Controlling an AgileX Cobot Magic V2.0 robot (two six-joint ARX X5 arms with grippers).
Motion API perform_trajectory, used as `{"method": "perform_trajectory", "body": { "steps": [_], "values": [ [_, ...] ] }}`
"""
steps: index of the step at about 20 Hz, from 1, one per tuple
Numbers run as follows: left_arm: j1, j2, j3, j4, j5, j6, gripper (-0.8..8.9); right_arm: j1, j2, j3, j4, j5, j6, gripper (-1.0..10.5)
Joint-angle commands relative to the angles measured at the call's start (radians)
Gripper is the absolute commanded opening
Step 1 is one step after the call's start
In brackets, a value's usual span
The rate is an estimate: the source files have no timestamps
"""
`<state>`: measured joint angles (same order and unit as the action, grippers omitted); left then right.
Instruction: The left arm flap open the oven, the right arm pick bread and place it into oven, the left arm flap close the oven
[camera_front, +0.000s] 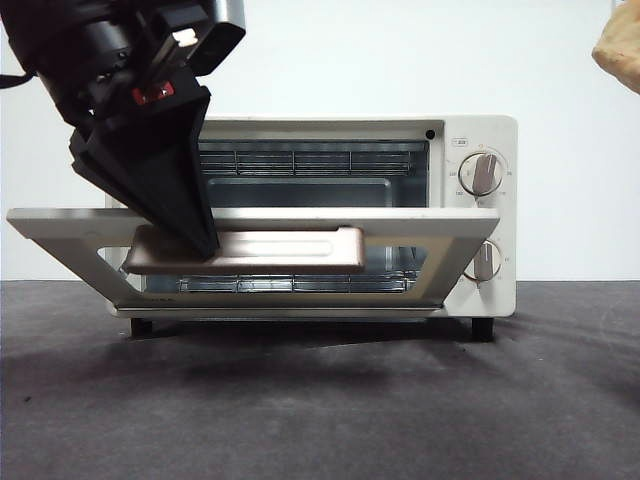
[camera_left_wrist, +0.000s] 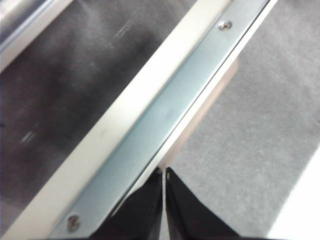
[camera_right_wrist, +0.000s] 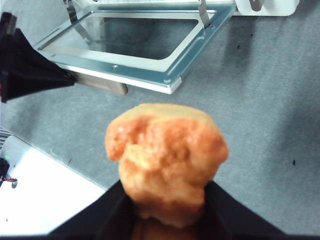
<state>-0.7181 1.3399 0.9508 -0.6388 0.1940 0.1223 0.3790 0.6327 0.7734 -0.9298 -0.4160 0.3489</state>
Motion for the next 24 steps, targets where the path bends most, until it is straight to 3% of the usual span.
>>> {"method": "perform_trajectory", "body": {
  "steps": [1, 10, 14, 19, 22, 24],
  "values": [
    [-0.026, 0.018, -0.011, 0.042, -0.019, -0.035, 0.16, 0.005, 0.005, 0.014, 0.01, -0.003, 0.003, 1.4],
    [-0.071, 0.003, -0.084, 0.109, -0.017, -0.11, 0.16, 0.005, 0.005, 0.014, 0.01, -0.003, 0.003, 1.4],
    [-0.082, -0.128, -0.082, 0.098, -0.017, -0.189, 0.16, 0.005, 0.009, 0.014, 0.025, -0.053, 0.005, 1.4],
    [-0.082, -0.375, -0.081, 0.022, -0.017, -0.222, 0.16, 0.032, 0.116, 0.014, 0.172, -0.149, 0.06, 1.4],
    [-0.082, -0.504, -0.081, -0.03, -0.018, -0.231, 0.16, 0.109, 0.224, 0.014, 0.328, -0.135, 0.117, 1.4],
    [-0.081, -0.581, -0.081, -0.049, -0.018, -0.249, 0.16, 0.167, 0.306, 0.014, 0.47, -0.078, 0.18, 1.4]
  ]
}}
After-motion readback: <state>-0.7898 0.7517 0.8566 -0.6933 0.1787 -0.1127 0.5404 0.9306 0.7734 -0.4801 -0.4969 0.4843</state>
